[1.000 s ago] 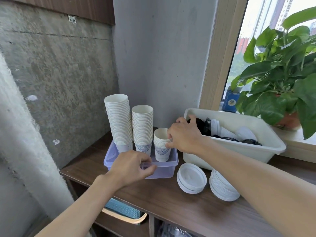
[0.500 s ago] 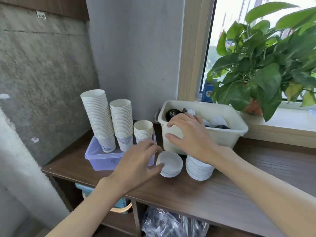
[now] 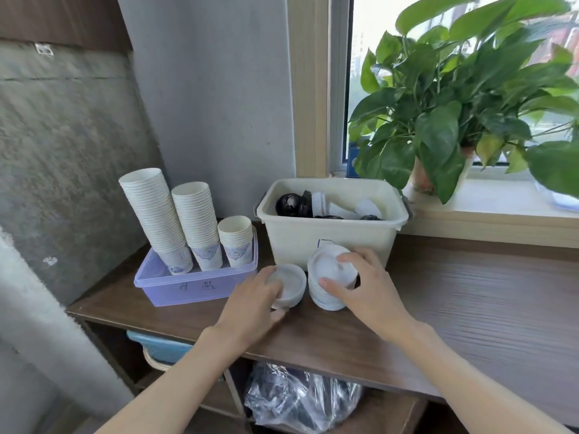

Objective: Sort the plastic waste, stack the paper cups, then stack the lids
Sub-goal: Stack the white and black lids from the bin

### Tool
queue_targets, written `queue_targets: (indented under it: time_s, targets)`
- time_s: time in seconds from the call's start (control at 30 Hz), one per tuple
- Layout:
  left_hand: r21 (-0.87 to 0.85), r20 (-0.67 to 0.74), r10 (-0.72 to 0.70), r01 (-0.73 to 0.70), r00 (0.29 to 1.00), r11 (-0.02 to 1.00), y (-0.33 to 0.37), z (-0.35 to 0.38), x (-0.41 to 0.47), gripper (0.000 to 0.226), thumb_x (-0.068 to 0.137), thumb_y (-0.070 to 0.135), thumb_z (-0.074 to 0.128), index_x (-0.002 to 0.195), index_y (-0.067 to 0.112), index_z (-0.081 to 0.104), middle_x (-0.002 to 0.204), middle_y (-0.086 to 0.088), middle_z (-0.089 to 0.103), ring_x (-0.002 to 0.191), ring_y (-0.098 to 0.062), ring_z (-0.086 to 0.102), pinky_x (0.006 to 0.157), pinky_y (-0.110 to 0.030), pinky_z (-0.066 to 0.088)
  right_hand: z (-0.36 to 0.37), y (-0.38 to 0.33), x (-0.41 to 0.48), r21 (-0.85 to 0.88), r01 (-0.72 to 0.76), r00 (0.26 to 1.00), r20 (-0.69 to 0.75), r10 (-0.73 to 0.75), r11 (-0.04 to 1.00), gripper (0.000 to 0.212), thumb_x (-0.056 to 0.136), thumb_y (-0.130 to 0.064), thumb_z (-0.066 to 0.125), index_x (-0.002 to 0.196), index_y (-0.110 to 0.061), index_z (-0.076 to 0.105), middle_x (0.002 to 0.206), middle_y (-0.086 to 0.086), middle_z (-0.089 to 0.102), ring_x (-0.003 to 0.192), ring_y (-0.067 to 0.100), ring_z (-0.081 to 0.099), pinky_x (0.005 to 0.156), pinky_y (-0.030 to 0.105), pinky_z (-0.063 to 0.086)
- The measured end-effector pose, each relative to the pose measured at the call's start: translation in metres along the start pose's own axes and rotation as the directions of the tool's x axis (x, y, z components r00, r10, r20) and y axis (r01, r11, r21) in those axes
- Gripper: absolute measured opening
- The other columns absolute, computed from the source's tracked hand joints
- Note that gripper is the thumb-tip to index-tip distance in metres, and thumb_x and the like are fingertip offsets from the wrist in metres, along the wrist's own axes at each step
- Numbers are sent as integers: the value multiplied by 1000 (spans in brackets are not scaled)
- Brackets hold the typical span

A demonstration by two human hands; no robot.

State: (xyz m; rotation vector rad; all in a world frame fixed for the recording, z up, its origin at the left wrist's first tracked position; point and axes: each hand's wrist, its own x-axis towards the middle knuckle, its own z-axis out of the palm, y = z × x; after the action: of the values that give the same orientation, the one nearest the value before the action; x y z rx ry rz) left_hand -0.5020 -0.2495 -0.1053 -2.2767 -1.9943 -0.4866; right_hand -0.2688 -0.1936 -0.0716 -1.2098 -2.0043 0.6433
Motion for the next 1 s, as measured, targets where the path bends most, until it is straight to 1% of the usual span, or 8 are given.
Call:
queue_targets:
  time_s: [0.1, 0.2, 0.4, 0.5, 0.6, 0.8, 0.9, 1.0]
  targets:
    - [-112, 12, 3, -1, 1000, 994, 2, 0, 1, 37, 79, 29, 74, 80, 18, 39, 138, -10, 51, 99, -39, 62, 69, -44, 54, 5, 4, -2, 53, -1, 999, 35, -1, 999, 62, 72, -59, 72, 125, -32, 54, 126, -18, 39, 116, 6, 44, 97, 27, 38]
    - [-161, -8, -33, 32, 999, 986, 6, -5, 0, 36, 79, 25, 79, 79, 14, 45, 146, -13, 42, 110, -35, 60, 77, -38, 53, 10, 8, -2, 104, -30, 998, 54, 24, 994, 67, 68, -49, 81, 125, -34, 49, 126, -17, 40, 111, 5, 44, 90, 23, 36]
    - [-319, -10, -93, 85, 996, 944, 15, -18, -7, 33, 69, 47, 63, 67, 35, 32, 111, -6, 53, 93, -25, 57, 77, -33, 48, 19, 11, 0, 136, -17, 1000, 16, 15, 991, 64, 69, -37, 84, 121, -33, 46, 121, -14, 45, 107, 7, 45, 89, 23, 35]
    - [-345, -36, -107, 88, 994, 935, 16, -20, -12, 36, 68, 52, 64, 68, 26, 39, 107, -1, 53, 91, -20, 57, 77, -21, 46, 19, 11, 1, 146, -18, 1000, 14, 16, 989, 61, 69, -36, 83, 118, -33, 47, 120, -13, 46, 106, 7, 45, 88, 23, 36]
    - [-357, -101, -102, 60, 990, 932, 18, -31, -13, 41, 74, 34, 81, 71, 15, 45, 112, 3, 54, 99, -12, 54, 77, -10, 39, 18, 12, 0, 153, -13, 1000, 16, 11, 988, 59, 69, -37, 82, 116, -34, 47, 118, -13, 47, 105, 8, 46, 86, 22, 36]
    - [-401, -266, -32, -81, 964, 912, 43, -69, 10, 40, 76, 33, 81, 70, 19, 44, 112, 5, 56, 100, -8, 54, 79, -23, 47, 15, 13, -7, 167, 3, 999, 39, -10, 986, 61, 67, -35, 84, 116, -35, 47, 115, -16, 49, 106, 4, 50, 90, 22, 40]
    - [-365, -255, 29, -124, 967, 923, 59, -78, 27, 39, 75, 39, 79, 75, 23, 44, 103, 8, 55, 94, -16, 55, 79, -29, 47, 13, 13, -11, 169, 20, 998, 50, -29, 985, 64, 65, -36, 83, 118, -36, 47, 116, -16, 49, 108, 2, 50, 94, 26, 43]
    - [-366, -204, 57, -130, 977, 922, 70, -78, 40, 37, 73, 39, 79, 81, 26, 45, 104, 11, 54, 94, -15, 54, 76, -31, 48, 10, 12, -13, 247, 4, 998, 61, -20, 969, 83, 62, -37, 83, 130, -39, 37, 128, -14, 49, 118, 4, 49, 103, 34, 43]
